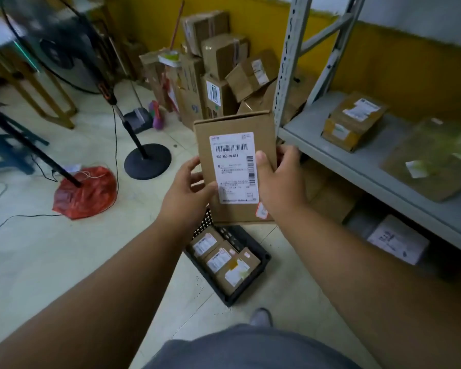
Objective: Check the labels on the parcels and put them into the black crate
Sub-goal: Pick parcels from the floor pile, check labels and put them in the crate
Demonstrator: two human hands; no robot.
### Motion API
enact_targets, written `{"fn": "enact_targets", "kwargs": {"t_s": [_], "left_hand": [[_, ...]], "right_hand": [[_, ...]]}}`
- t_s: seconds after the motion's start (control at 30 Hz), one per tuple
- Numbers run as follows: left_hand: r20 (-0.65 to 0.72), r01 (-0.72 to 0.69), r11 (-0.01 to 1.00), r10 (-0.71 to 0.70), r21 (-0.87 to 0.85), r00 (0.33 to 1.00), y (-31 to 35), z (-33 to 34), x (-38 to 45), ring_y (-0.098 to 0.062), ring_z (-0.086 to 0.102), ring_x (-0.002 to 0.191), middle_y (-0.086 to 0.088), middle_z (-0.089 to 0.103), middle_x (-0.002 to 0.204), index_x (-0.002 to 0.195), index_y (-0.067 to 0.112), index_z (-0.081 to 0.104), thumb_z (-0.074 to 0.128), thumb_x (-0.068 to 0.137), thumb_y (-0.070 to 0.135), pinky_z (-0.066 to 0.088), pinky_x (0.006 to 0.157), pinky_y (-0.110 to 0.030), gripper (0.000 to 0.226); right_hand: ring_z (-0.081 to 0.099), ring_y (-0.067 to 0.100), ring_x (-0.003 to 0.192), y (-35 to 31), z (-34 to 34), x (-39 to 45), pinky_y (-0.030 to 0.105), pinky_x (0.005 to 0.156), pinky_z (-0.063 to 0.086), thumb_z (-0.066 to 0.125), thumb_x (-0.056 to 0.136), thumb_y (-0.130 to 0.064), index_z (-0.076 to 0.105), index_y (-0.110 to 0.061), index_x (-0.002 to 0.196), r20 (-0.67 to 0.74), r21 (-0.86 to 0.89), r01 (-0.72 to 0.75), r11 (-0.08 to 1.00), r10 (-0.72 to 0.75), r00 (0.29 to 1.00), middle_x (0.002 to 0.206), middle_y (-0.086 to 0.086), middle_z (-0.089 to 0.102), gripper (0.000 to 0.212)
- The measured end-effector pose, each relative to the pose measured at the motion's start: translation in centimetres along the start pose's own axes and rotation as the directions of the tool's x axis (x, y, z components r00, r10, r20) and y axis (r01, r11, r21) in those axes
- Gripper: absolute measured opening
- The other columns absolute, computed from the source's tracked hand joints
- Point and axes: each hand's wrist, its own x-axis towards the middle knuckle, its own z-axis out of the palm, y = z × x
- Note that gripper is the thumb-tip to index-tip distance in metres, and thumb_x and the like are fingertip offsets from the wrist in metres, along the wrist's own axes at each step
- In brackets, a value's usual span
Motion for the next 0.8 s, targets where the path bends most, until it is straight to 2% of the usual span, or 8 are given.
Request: {"fn": "enact_targets", "kwargs": {"t_s": [0.13, 0.2, 0.37, 0.5, 0.53, 0.6, 0.7, 0.8], "left_hand": [[0.011, -0.005, 0.999, 0.005, 0.032, 1.000, 0.2, 0.3, 4.0, -0.002, 0.060, 0.104, 0.019, 0.059, 0.117, 0.140, 0.050, 0.040, 0.062, 0.095, 0.016, 0.050, 0.074, -0.024, 0.061], [0.028, -0.016, 0.997, 0.014, 0.069, 0.999, 0.0, 0.0, 6.1, -0.004, 0.059, 0.108, 0.019, 0.059, 0.120, 0.138, 0.053, 0.039, 0.063, 0.094, 0.017, 0.052, 0.080, -0.028, 0.062], [0.151, -0.054, 0.985, 0.029, 0.166, 0.988, 0.2, -0.2, 13.1, -0.013, 0.056, 0.121, 0.014, 0.057, 0.134, 0.141, 0.054, 0.036, 0.066, 0.092, 0.018, 0.053, 0.096, -0.046, 0.068], [0.298, -0.128, 0.963, 0.052, 0.239, 0.953, 0.1, -0.7, 18.8, -0.010, 0.053, 0.124, 0.016, 0.055, 0.137, 0.145, 0.051, 0.033, 0.065, 0.092, 0.016, 0.049, 0.101, -0.045, 0.070], [0.358, -0.158, 0.955, 0.061, 0.249, 0.932, -0.1, -1.1, 20.2, -0.007, 0.053, 0.123, 0.018, 0.055, 0.135, 0.145, 0.051, 0.033, 0.064, 0.092, 0.016, 0.050, 0.101, -0.042, 0.070], [0.476, -0.206, 0.939, 0.054, 0.274, 0.878, -0.6, -2.0, 22.7, -0.002, 0.054, 0.119, 0.023, 0.057, 0.128, 0.144, 0.051, 0.034, 0.063, 0.093, 0.015, 0.051, 0.098, -0.036, 0.069], [0.574, -0.258, 0.907, 0.022, 0.333, 0.818, -1.9, -3.5, 26.2, 0.001, 0.056, 0.114, 0.025, 0.058, 0.123, 0.142, 0.055, 0.033, 0.061, 0.094, 0.017, 0.053, 0.092, -0.032, 0.067], [0.601, -0.257, 0.884, -0.034, 0.391, 0.799, -4.4, -4.3, 29.3, -0.001, 0.062, 0.104, 0.020, 0.063, 0.120, 0.140, 0.055, 0.035, 0.059, 0.095, 0.020, 0.059, 0.085, -0.036, 0.062]], "right_hand": [[0.067, 0.012, 0.090, 0.8, 2.1, 3.5, 0.009, 0.046, 0.048, 0.047, 0.102, -0.038, 0.040, -0.021, 0.116, -0.049, -0.046, -0.030, 0.998, 0.028, 0.998, 0.113, -0.001, 0.063, 0.023], [0.065, 0.014, 0.088, 1.4, 3.2, 4.9, 0.007, 0.040, 0.041, 0.047, 0.103, -0.039, 0.042, -0.019, 0.113, -0.087, -0.090, -0.038, 0.995, 0.030, 0.996, 0.111, 0.001, 0.063, 0.023], [0.063, 0.017, 0.097, 2.2, 6.2, 8.6, 0.010, 0.038, 0.040, 0.048, 0.101, -0.043, 0.048, -0.020, 0.116, -0.246, -0.136, -0.094, 0.986, 0.058, 0.967, 0.118, 0.001, 0.058, 0.028], [0.055, 0.014, 0.093, 2.3, 8.6, 10.4, 0.003, 0.040, 0.037, 0.051, 0.101, -0.040, 0.056, -0.014, 0.121, -0.446, -0.193, -0.204, 0.960, 0.099, 0.889, 0.118, 0.000, 0.048, 0.033], [0.056, 0.015, 0.091, 2.6, 9.6, 10.8, 0.001, 0.040, 0.036, 0.050, 0.101, -0.040, 0.057, -0.015, 0.120, -0.493, -0.196, -0.238, 0.951, 0.115, 0.862, 0.116, 0.000, 0.050, 0.033], [0.063, 0.014, 0.086, 3.5, 11.8, 11.2, 0.007, 0.040, 0.041, 0.048, 0.102, -0.041, 0.058, -0.018, 0.111, -0.581, -0.172, -0.315, 0.933, 0.162, 0.797, 0.107, 0.000, 0.059, 0.027], [0.067, 0.011, 0.087, 4.8, 15.3, 11.3, 0.025, 0.061, 0.059, 0.049, 0.101, -0.040, 0.055, -0.024, 0.109, -0.650, -0.110, -0.387, 0.916, 0.228, 0.725, 0.104, -0.006, 0.065, 0.020], [0.064, 0.009, 0.092, 6.6, 18.7, 11.1, 0.029, 0.074, 0.059, 0.051, 0.100, -0.039, 0.054, -0.025, 0.117, -0.694, -0.087, -0.441, 0.893, 0.263, 0.670, 0.112, -0.006, 0.062, 0.022]]}}
